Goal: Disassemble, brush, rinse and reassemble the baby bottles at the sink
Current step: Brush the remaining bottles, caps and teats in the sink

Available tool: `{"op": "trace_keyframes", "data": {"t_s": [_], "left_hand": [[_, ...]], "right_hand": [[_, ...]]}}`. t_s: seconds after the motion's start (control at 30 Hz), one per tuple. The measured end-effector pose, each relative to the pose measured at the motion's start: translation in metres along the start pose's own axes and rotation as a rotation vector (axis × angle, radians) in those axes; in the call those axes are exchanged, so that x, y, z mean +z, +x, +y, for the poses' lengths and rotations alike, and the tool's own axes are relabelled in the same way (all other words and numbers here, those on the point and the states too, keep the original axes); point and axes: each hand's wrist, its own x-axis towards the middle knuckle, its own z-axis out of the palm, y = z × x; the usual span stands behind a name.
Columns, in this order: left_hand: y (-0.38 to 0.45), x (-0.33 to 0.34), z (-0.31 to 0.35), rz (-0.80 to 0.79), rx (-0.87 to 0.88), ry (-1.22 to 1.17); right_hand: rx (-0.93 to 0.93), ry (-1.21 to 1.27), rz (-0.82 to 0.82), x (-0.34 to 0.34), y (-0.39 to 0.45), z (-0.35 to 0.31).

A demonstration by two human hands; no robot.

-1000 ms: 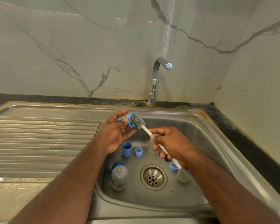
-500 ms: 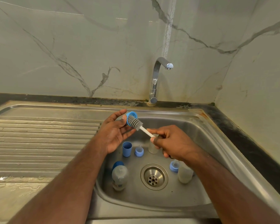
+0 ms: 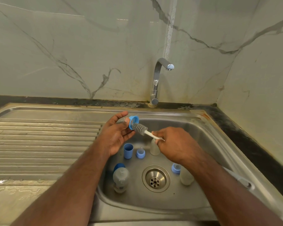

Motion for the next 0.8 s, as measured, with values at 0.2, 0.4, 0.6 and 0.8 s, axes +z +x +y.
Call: {"op": "trace_keyframes", "data": {"t_s": [0.2,0.4,0.6,0.8], "left_hand": [[-0.001,0.003,-0.002,-0.014,-0.006,0.026],[0.000,-0.001,-0.001,0.025,0.005,-0.050],[-0.004,0.002,-0.002,-0.009,0.006,0.035],[-0.005,0.003,-0.001,-0.107,0.010,0.091]], "right_hand": [[0.053,0.167,0.034,0.006,0.006,0.010],[0.055,0.404,-0.113,-0.003,0.001,0.014],[0.075,0.477,0.128,-0.006,0.001,0.023],[0.062,0.278,0.089,0.002,0.006,0.016]]}}
